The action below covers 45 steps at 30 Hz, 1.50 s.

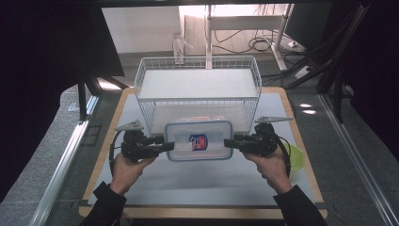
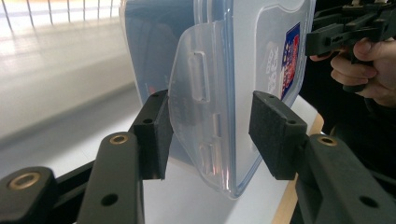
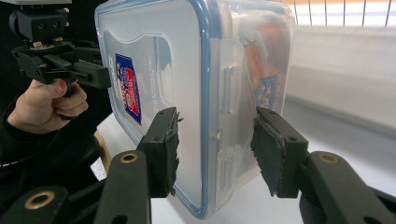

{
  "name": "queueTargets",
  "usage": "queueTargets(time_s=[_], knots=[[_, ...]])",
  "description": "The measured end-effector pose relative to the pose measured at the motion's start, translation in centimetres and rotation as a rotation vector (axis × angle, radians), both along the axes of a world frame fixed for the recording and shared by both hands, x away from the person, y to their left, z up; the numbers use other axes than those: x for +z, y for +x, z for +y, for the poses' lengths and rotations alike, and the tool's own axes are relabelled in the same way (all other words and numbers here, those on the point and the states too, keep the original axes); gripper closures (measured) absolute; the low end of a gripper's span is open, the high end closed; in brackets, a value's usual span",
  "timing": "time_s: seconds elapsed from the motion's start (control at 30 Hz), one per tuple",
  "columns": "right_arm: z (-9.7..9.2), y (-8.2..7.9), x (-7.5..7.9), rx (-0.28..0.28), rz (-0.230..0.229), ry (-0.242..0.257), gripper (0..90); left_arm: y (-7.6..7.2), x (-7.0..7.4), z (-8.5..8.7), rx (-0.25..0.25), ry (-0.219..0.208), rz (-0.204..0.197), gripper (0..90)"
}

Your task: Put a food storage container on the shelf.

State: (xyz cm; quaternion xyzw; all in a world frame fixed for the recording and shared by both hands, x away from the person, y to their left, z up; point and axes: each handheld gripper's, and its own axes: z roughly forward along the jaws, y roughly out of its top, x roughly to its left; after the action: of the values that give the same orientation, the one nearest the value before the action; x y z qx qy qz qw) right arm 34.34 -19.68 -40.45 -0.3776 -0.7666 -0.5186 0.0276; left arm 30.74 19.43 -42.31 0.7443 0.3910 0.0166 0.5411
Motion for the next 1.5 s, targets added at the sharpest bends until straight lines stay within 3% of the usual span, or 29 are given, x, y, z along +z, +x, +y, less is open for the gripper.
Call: queueTargets(time_s=[0.23, 0.6, 0.93, 1.1, 1.5], knots=[[0.4, 1.1, 2.6, -0.003, -0.045, 0.001, 52.4, 1.1, 2.2, 0.3, 0.008, -0.017, -0.023, 50.2], [0.9, 3.6, 5.7, -0.022, -0.066, 0.031, 52.4, 3.7, 5.4, 0.8, 0.015, -0.024, -0.035, 50.2], [1.4, 5.2, 7.8, -0.033, -0.081, 0.038, 52.4, 5.9, 7.7, 1.5, 0.011, -0.039, -0.046, 50.3], [1.7, 6.4, 8.5, -0.046, -0.067, 0.062, 52.3, 7.0, 8.6, 1.8, 0.016, -0.041, -0.042, 50.3], [2.3, 9.5, 10.5, -0.064, -0.064, 0.061, 52.2, 10.9, 10.3, 2.4, 0.006, -0.064, -0.031, 50.5]])
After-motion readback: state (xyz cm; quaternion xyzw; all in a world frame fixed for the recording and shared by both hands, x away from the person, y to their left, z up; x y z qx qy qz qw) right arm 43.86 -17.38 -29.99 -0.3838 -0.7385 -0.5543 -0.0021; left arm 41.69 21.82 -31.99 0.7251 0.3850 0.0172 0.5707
